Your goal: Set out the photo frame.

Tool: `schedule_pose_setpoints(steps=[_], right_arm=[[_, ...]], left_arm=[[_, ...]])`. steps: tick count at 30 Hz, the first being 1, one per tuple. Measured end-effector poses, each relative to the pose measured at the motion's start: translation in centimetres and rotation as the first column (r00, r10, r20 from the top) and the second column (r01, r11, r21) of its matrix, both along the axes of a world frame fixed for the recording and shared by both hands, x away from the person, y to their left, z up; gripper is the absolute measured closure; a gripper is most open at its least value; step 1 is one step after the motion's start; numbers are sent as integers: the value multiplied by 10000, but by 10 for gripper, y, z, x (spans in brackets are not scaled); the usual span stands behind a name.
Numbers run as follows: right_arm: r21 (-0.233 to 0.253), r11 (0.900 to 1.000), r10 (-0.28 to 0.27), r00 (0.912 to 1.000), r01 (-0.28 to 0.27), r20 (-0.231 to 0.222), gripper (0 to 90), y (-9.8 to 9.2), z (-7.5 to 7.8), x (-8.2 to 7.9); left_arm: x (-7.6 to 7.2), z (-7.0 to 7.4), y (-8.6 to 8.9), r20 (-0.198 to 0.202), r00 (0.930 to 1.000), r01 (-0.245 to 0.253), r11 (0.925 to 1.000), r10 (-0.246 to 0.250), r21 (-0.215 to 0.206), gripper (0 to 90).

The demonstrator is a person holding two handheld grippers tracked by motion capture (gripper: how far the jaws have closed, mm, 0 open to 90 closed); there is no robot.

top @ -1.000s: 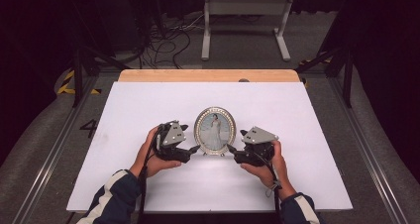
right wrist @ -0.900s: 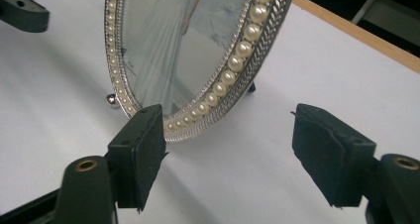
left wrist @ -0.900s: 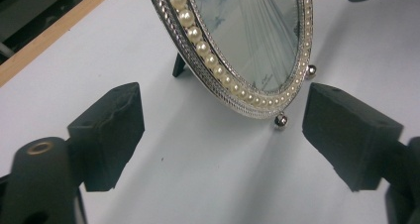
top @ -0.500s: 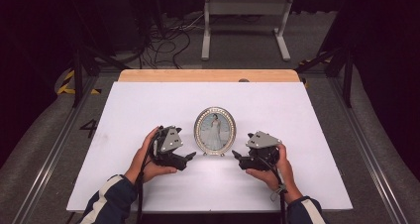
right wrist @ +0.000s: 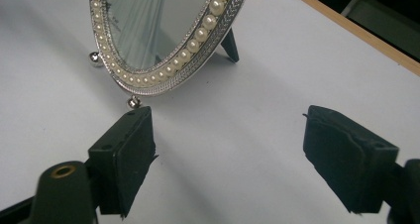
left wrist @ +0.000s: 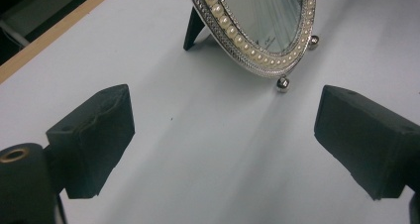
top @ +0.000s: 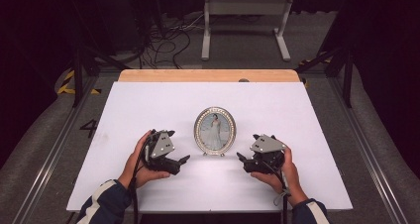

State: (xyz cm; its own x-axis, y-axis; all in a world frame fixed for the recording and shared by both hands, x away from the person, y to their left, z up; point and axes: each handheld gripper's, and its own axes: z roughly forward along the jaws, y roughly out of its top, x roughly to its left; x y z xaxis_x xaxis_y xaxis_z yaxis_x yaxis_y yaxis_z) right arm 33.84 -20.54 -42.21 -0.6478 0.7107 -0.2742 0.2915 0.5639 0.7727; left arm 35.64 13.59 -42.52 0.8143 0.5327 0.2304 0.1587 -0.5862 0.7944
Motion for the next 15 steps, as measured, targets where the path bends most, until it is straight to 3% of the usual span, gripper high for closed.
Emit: schedule_pose_setpoints(steps=[7,15], right_arm=[[-246,9996,138,9998,-135,123,190,-5,-1,-8],[-141,9999,-31,9999,33,132,190,-15,-2,-13]], left_arm=[[-5,-5,10,-28,9999,-140,9999,141,43,87],[-13,-7,25,-8,9996,-291,9995,291,96,81]])
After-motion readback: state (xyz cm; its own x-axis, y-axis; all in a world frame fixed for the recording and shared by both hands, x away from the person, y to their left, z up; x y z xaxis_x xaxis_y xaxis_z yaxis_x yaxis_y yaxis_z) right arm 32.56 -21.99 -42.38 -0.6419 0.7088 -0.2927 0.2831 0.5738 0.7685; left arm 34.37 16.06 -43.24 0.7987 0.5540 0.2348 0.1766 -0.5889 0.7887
